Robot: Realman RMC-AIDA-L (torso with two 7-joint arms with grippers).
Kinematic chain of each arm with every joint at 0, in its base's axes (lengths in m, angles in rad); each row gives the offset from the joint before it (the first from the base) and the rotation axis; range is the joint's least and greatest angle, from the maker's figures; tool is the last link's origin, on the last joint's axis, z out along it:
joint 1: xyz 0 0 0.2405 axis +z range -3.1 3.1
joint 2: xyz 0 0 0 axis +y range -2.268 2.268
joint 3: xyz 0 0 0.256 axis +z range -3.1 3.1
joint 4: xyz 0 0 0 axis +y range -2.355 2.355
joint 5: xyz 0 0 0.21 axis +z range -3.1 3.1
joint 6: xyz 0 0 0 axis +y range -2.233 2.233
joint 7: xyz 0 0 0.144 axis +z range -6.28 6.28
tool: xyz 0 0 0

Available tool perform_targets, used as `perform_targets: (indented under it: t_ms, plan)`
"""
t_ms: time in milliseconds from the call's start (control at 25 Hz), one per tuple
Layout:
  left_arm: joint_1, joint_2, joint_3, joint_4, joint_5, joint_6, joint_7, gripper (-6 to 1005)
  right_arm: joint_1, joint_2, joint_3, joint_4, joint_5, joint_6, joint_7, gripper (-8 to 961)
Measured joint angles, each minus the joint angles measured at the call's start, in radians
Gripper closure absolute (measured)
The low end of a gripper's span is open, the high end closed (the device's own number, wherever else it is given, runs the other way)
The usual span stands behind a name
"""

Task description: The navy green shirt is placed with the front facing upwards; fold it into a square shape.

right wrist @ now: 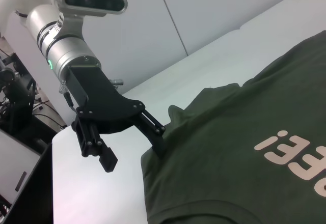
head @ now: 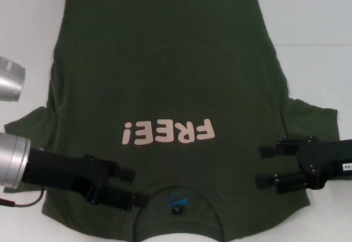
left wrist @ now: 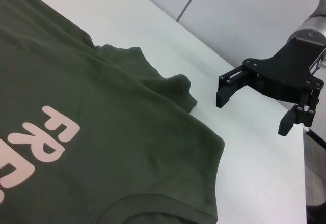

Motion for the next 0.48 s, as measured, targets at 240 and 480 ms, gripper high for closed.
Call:
perform_targets:
  t_ms: [240, 480]
  plan:
    - [0.000, 0.003, -0.081, 0.000, -0.008, 0.001, -0.011, 115, 0.000, -0.005, 0.045, 0.003, 0.005, 0.000, 0.026, 27]
    - [-0.001, 0.012, -0.256, 0.000, -0.010, -0.006, -0.079, 115, 0.016, -0.012, 0.160, 0.003, 0.007, 0.010, 0.142, 27]
